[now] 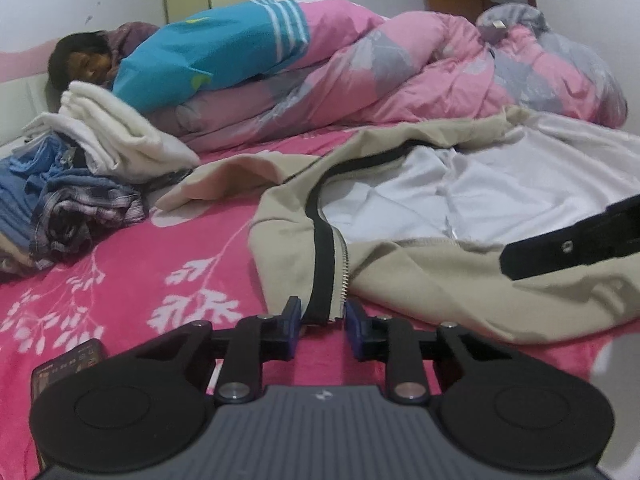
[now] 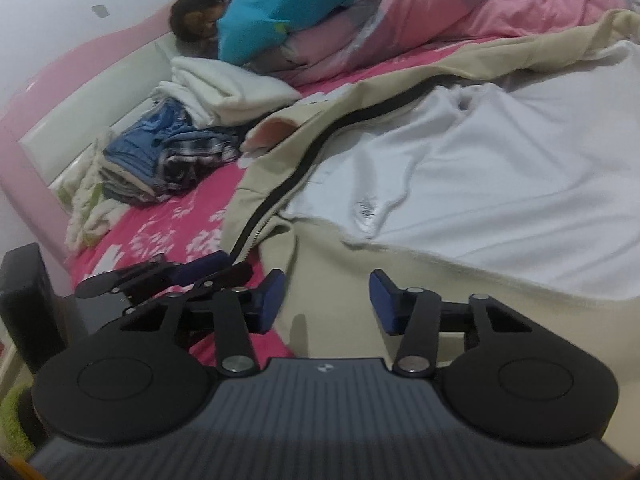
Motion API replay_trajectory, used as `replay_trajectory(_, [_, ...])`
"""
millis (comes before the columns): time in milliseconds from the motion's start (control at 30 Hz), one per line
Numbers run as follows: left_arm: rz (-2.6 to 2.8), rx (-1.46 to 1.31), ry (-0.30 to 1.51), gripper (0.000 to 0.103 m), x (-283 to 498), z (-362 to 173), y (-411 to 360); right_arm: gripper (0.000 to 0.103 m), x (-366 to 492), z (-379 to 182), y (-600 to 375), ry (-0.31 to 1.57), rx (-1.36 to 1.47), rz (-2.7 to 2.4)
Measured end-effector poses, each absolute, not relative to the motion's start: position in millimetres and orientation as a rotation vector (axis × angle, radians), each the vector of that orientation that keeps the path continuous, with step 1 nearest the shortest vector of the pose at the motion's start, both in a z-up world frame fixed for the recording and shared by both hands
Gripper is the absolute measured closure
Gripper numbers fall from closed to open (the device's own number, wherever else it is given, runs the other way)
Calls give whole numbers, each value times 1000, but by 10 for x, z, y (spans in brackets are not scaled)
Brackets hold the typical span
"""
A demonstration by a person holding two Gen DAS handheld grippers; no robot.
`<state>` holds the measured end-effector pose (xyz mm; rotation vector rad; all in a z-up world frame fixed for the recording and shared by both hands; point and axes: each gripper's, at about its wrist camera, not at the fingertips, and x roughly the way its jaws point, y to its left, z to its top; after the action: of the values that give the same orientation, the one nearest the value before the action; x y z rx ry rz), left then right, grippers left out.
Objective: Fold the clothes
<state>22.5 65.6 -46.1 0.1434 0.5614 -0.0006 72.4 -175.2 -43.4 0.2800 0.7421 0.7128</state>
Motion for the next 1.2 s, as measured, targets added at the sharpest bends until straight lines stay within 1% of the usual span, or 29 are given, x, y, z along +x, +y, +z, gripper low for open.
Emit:
replay_trajectory(33, [7,138,555,79,214,-442,675,64,736,-421,-1729,738,282,729])
replay_trajectory(200, [52,42,514,81,154,-302,846,64,876,-399,-1570,744,326,836])
replay_trajectory(367, [74,-136,502,83,153,-185,1148,65,980,-454,-1300,749,263,880])
replay_trajectory(400, [72,-169,503,83,154,-171,1205,66,983,-478,-1246,751,245,887])
replay_trajectory(433, [70,-201,504,83,154,-157,1260,73,966,-510,-1182,763,229,909])
replay_trajectory(467, [65,-222,504,83,156,-148,1298,76,945,-540,-1118,774,212,933])
replay_trajectory(633, [46,-296,507,83,174,-152,1411,76,596,-532,-863,759,35,1139])
replay_trajectory(700, [43,-303,507,82,172,-156,1421,76,514,-443,-887,716,-4,1172])
replay_trajectory(833, [41,-307,510,79,173,-167,1411,76,756,-321,-1046,683,121,1064])
replay_trajectory(867, [42,-304,514,71,177,-172,1401,76,823,-331,-1056,689,144,1029])
replay_trajectory(900, [44,-300,530,55,191,-186,1386,76,886,-345,-1061,697,166,996])
replay_trajectory(933, [46,-295,546,49,205,-201,1371,76,913,-403,-1024,722,174,996])
replay_trajectory(967, [44,-295,557,45,214,-221,1358,76,940,-461,-987,748,182,996])
replay_trajectory(1067, [44,-288,577,44,224,-272,1323,76,958,-674,-851,844,202,1042])
replay_trajectory(1133, [52,-276,573,43,215,-288,1299,76,1021,-655,-933,852,259,1045])
replay_trajectory(1200, [57,-265,569,41,211,-303,1280,76,1148,-601,-1124,858,382,1000])
